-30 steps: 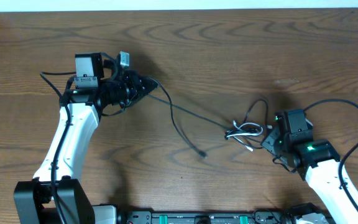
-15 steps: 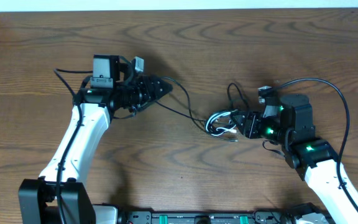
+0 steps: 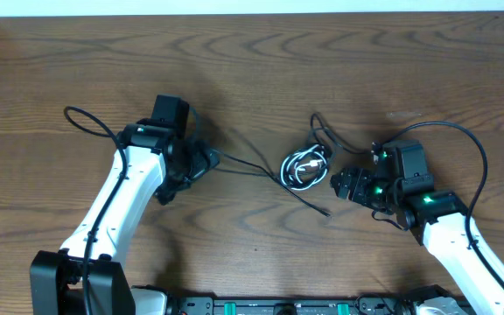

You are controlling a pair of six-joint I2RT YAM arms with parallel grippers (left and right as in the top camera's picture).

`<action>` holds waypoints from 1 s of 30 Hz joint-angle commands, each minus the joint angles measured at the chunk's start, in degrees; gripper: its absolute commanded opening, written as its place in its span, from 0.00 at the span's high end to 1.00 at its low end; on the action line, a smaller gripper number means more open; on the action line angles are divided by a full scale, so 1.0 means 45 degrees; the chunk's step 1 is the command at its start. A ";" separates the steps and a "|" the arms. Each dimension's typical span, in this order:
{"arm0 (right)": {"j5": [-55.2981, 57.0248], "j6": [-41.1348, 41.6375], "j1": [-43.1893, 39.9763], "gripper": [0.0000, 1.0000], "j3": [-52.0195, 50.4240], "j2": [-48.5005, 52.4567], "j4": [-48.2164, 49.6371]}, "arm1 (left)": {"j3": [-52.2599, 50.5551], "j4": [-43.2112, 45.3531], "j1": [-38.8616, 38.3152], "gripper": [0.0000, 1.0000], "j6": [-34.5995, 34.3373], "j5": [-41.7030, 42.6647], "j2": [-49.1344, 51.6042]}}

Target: Untangle cables

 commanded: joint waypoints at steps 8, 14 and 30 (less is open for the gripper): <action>0.0311 0.0146 0.0019 0.08 0.0015 0.0112 0.0063 | 0.0180 -0.2108 -0.0801 0.02 0.4367 0.2905 -0.0160; 0.0306 0.0146 0.0019 0.07 0.0015 0.0112 -0.0058 | 0.0180 -0.1457 -0.1739 0.02 0.7266 0.7179 -0.0160; 0.0330 0.0141 0.0019 0.11 0.0010 0.0112 -0.0534 | -0.0121 0.4430 -0.4114 0.20 0.3706 0.1744 -0.0126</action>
